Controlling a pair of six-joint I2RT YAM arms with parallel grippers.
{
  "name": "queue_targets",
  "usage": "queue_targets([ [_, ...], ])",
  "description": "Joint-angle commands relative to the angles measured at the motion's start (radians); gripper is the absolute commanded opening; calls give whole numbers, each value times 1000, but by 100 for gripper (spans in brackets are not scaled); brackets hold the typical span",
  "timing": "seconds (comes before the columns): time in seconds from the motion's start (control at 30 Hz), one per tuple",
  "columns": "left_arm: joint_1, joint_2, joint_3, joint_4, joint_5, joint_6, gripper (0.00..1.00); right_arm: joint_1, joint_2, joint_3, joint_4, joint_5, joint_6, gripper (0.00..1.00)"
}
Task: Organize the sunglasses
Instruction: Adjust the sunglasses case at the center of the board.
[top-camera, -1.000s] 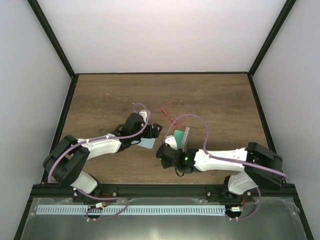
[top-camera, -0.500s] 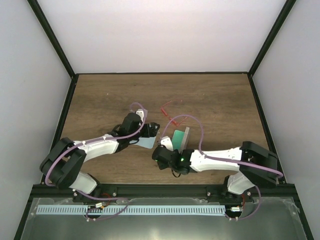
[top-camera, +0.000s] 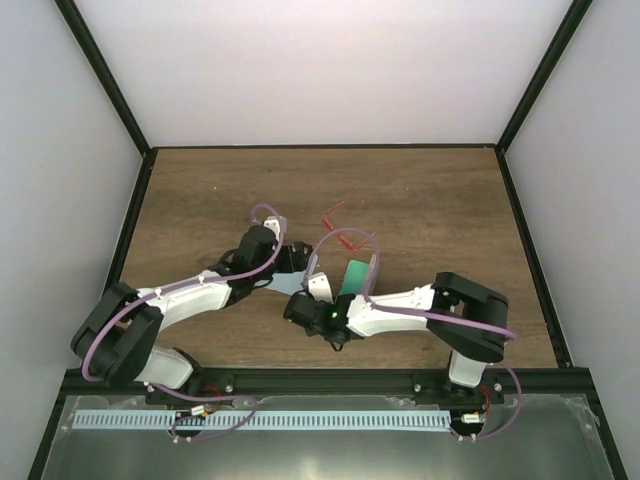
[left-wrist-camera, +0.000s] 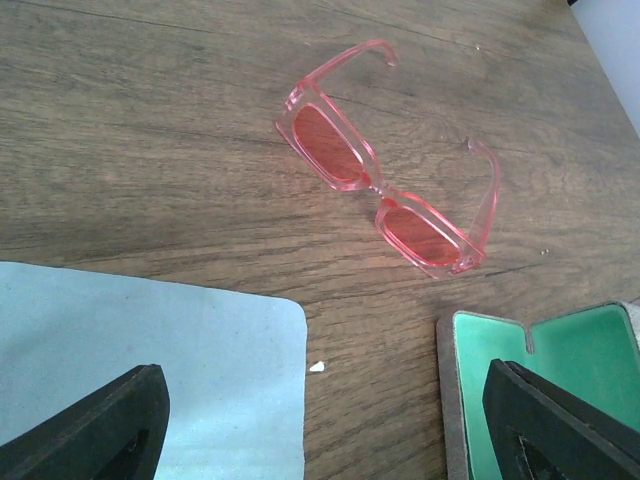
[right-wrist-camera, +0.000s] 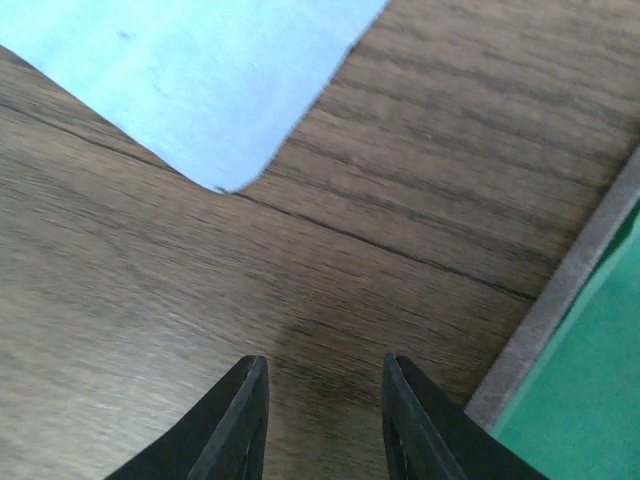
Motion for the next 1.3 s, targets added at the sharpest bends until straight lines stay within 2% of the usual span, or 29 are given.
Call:
queue_targets([
  [0.0,8,0,-5,-3,4,-11,88,5,20,34,-83,79,62,33],
  [0.53,8,15,-3,0,21,-15,88,-50,-109,-149,-95,64,113,35],
  [0.83,8,16,-5,0,29,-17,88,-138,-211,-228,-99,59,105,36],
  [1.27,8,17,-7,2,40,-20,88,-267,-207,-261,-39,33,51,37],
])
